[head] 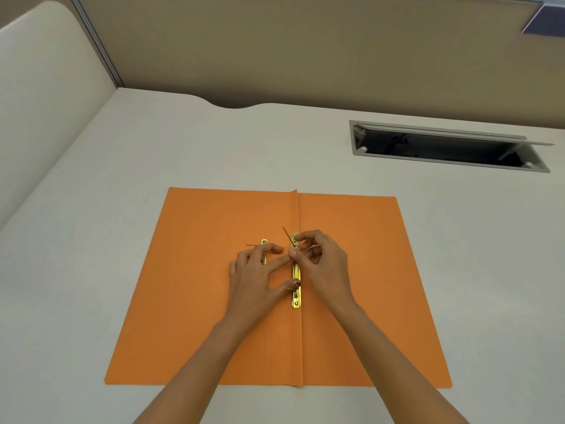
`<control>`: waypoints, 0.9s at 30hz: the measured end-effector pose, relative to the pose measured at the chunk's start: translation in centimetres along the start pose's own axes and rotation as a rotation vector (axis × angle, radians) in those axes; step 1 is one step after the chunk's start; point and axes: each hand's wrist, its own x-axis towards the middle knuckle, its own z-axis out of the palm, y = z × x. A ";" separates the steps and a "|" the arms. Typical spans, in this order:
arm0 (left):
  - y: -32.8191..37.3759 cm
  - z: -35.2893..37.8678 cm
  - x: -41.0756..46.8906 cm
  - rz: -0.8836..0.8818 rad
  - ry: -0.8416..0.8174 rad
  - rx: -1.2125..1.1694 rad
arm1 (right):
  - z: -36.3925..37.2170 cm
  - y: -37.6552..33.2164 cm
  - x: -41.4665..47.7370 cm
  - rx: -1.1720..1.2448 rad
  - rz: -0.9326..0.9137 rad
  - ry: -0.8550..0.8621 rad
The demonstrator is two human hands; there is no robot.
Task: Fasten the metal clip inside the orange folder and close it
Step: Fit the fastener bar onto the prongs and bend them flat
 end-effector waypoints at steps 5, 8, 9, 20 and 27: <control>0.3 0.0 -0.2 0.001 0.009 0.027 | -0.2 -0.1 1.0 -0.061 -0.010 -0.088; 0.1 0.0 -0.1 0.012 -0.010 0.042 | -0.1 -0.2 1.5 -0.110 -0.022 -0.138; 0.0 -0.1 0.0 0.017 -0.026 0.041 | -0.2 -0.2 1.6 -0.106 -0.016 -0.133; 0.7 0.0 -0.2 0.006 -0.057 0.076 | -0.9 0.5 1.6 -0.056 -0.003 -0.001; 0.5 0.3 -0.1 0.000 -0.047 0.071 | -0.5 0.4 1.9 -0.153 -0.099 -0.066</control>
